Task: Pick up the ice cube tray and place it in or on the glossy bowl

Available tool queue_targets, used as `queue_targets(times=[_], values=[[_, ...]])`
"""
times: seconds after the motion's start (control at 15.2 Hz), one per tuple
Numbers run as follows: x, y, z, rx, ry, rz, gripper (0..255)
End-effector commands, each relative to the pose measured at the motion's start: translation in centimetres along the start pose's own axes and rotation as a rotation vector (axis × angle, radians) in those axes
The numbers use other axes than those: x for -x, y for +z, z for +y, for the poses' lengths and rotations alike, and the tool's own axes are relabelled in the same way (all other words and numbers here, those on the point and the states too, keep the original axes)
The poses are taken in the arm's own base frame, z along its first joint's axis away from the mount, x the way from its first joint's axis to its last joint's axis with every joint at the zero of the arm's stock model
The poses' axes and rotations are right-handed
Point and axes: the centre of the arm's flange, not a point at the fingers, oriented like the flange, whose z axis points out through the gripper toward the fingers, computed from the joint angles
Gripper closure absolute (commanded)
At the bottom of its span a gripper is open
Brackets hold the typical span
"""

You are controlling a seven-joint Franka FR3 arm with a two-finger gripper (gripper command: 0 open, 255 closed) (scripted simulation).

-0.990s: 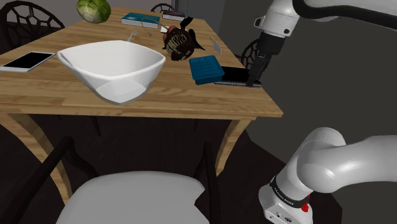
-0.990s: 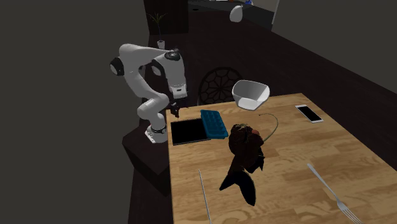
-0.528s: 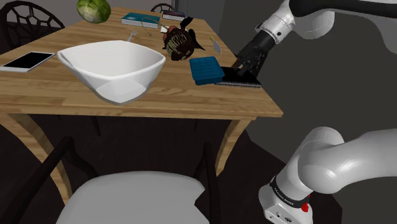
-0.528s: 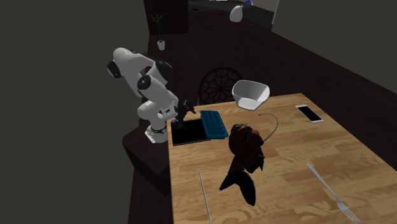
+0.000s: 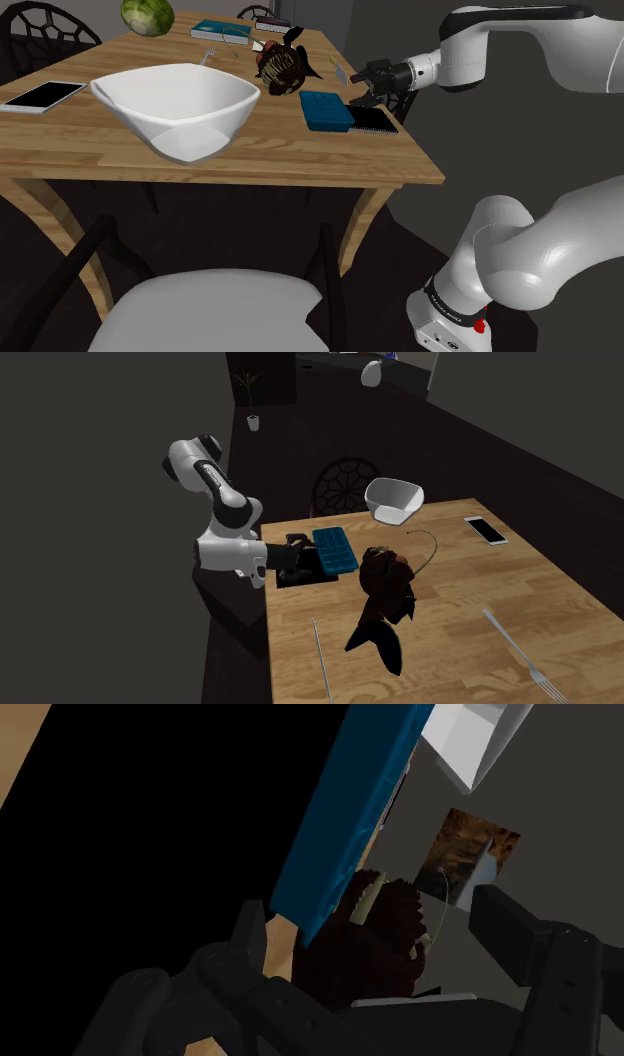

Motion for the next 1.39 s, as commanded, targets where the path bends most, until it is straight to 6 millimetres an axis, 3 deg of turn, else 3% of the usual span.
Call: queue_targets(times=[0.0,0.46,0.92,0.99,1.32], values=[[-0.4,0.5,1.7,-0.055,0.022,0.046,0],[-0.5,3.9,1.5,-0.055,0.022,0.046,0],[-0.5,3.9,1.5,-0.055,0.021,0.046,0],[-0.8,3.7,1.3,-0.055,0.022,0.046,255],[-0.8,3.4,1.6,-0.055,0.022,0.045,255]])
